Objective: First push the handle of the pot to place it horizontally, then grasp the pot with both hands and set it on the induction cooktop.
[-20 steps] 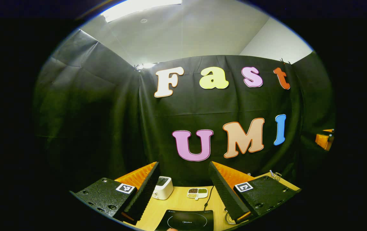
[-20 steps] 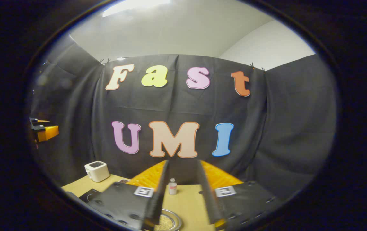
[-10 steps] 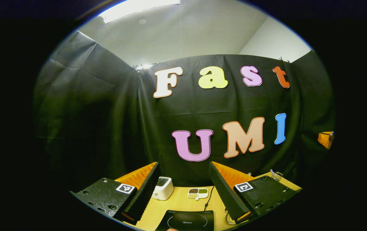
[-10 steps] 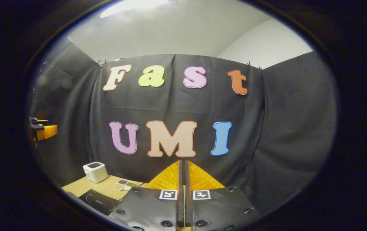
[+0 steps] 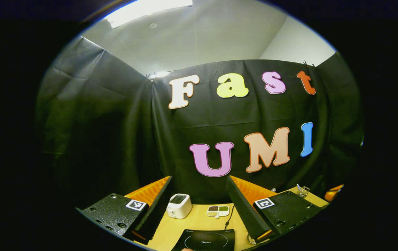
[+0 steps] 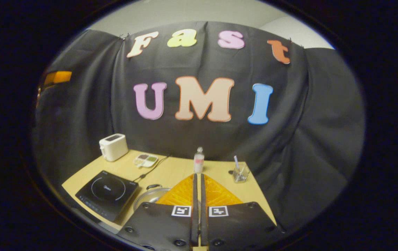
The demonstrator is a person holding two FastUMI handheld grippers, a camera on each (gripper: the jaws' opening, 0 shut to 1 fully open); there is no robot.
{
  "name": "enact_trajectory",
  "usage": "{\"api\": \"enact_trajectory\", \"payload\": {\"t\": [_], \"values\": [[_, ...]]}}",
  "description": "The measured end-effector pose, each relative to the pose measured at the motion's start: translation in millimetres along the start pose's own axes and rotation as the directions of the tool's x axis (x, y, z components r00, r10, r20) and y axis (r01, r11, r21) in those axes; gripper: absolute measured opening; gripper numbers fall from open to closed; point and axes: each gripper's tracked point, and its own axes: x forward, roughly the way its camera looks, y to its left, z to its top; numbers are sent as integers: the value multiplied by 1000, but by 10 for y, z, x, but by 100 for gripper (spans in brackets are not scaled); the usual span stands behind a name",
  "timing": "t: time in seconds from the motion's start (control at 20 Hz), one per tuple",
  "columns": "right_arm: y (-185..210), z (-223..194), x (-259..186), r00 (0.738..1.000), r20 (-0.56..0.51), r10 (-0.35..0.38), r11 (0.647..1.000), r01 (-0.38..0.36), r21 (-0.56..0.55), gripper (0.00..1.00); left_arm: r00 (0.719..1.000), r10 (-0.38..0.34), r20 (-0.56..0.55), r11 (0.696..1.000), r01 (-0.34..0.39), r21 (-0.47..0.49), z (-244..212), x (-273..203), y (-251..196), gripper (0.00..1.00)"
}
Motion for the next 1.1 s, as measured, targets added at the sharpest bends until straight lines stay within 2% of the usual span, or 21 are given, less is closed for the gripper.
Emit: {"api": "enact_trajectory", "payload": {"t": [0.1,0.2,0.25,0.45,0.55,0.65,0.85,1.1], "values": [[104,-406,30,997,-71,30,999,-31,-9,1,1000,13,-5,1000,-13,3,-21,-13,32,97],[206,-755,48,989,-130,68,997,-70,-14,4,1000,26,-10,1000,-26,9,-49,-31,54,97],[261,-923,57,983,-161,87,996,-91,-18,2,999,32,-14,999,-32,12,-60,-47,70,97],[444,-1466,81,954,-254,159,984,-175,-43,4,998,54,-25,998,-54,13,-111,-95,121,97],[524,-1771,96,926,-326,189,976,-212,-37,2,997,71,-33,997,-70,13,-142,-119,172,97],[594,-2035,83,898,-385,213,970,-241,-27,7,996,84,-39,996,-83,13,-161,-128,221,97],[646,-2413,57,847,-478,232,960,-279,-30,5,992,115,-59,993,-114,25,-258,-155,309,97],[662,-2673,85,815,-528,238,955,-296,-27,4,987,136,-84,991,-135,14,-352,-173,359,96]]}}
